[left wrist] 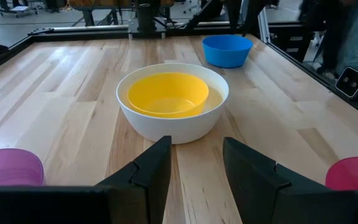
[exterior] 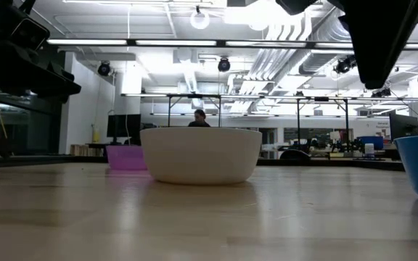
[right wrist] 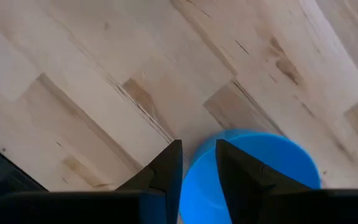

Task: Nest bowls inside each other
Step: Stack the blue bowl on the yellow bowl

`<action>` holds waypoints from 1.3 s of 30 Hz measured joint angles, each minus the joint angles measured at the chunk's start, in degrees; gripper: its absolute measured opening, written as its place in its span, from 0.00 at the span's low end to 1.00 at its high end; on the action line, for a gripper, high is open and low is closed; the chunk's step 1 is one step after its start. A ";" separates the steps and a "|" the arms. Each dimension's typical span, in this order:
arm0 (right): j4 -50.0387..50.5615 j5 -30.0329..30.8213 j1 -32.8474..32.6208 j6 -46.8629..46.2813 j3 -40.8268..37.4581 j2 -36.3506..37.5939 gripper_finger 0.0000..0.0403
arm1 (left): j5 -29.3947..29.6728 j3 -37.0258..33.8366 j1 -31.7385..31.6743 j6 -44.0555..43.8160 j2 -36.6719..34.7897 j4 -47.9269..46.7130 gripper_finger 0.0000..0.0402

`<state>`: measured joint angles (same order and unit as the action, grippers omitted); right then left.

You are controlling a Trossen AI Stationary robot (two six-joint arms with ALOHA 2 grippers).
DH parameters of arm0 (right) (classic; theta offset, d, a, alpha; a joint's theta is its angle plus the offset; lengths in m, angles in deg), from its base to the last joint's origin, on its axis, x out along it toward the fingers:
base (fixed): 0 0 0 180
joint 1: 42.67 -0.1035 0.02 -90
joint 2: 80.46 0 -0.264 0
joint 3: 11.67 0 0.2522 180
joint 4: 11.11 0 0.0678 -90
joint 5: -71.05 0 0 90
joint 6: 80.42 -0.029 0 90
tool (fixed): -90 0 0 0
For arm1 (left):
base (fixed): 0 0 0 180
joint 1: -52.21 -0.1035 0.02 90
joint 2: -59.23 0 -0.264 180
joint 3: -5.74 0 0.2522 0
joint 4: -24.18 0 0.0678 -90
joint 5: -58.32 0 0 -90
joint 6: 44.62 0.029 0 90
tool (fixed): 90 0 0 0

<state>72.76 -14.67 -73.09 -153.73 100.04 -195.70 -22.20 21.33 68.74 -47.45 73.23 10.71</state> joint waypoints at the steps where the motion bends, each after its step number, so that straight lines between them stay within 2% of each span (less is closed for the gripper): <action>1: 0.00 -0.19 -0.05 -1.59 -0.07 0.00 0.22 | 0.00 -0.01 -0.01 0.00 0.00 -0.01 0.36; 7: -1.28 -1.77 -1.32 -9.05 -3.39 0.04 0.22 | 0.00 -0.01 -0.02 0.00 0.00 -0.01 0.36; 12: -6.48 -2.94 -2.29 -12.24 -6.32 0.04 0.22 | 0.00 -0.02 0.00 -0.01 0.02 -0.01 0.36; 21: -10.51 -3.20 -2.62 -14.13 -9.09 0.04 0.22 | 0.00 -0.02 -0.01 -0.02 0.00 -0.01 0.36; 39: -8.23 -4.53 -2.75 -14.05 -9.14 0.04 0.22 | 0.01 -0.01 -0.02 0.00 0.00 -0.01 0.36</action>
<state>64.53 -19.21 -75.84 -167.77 90.90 -195.66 -22.19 21.31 68.73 -47.45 73.23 10.69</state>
